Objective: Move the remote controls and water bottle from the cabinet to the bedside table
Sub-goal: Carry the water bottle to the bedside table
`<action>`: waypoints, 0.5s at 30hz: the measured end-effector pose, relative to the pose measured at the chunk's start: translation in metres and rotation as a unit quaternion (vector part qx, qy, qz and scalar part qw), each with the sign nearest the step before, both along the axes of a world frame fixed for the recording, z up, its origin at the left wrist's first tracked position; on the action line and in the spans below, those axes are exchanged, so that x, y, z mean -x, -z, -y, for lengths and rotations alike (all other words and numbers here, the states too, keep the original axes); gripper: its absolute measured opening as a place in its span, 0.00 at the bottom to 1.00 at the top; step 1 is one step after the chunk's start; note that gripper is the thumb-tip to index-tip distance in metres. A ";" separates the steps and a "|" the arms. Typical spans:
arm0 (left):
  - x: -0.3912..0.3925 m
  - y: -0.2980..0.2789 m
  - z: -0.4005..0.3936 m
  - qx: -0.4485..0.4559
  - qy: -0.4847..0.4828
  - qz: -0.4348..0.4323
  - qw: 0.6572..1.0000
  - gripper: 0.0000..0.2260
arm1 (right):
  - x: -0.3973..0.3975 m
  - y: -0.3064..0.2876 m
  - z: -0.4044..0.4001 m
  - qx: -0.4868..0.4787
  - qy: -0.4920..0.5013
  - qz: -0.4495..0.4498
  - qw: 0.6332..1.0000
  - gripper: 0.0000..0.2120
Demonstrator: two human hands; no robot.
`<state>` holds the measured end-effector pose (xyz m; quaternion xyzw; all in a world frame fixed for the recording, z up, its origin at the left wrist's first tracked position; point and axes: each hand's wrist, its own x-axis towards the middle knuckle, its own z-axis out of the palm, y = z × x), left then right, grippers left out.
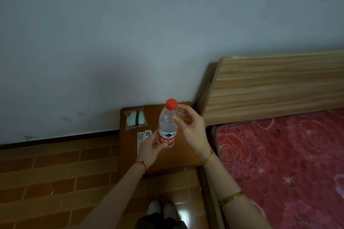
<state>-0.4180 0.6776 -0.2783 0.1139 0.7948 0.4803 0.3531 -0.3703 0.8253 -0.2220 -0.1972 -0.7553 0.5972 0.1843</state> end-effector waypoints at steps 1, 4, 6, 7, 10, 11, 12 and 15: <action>0.005 0.016 -0.004 0.004 -0.006 -0.008 1.000 0.25 | 0.006 0.016 -0.002 0.000 -0.004 0.005 1.000 0.16; 0.018 0.061 -0.013 0.009 -0.004 -0.037 0.999 0.23 | 0.021 0.062 -0.008 0.003 -0.013 0.021 1.000 0.17; 0.026 0.095 -0.019 0.014 0.000 -0.054 0.998 0.22 | 0.029 0.094 -0.013 0.003 -0.014 0.028 0.999 0.16; 0.029 0.112 -0.021 0.019 -0.001 -0.056 0.998 0.22 | 0.032 0.109 -0.015 0.002 -0.015 0.033 0.999 0.17; 0.036 0.154 -0.026 0.029 -0.005 -0.055 0.998 0.22 | 0.039 0.150 -0.019 0.007 -0.016 0.046 0.999 0.17; 0.037 0.168 -0.027 0.028 -0.004 -0.052 0.998 0.22 | 0.040 0.164 -0.020 0.013 -0.015 0.047 0.999 0.17; 0.038 0.178 -0.028 0.028 -0.004 -0.050 0.998 0.22 | 0.041 0.174 -0.020 0.019 -0.013 0.046 0.999 0.17; 0.040 0.204 -0.028 0.039 -0.002 -0.054 0.998 0.22 | 0.042 0.198 -0.021 0.023 -0.015 0.054 0.998 0.17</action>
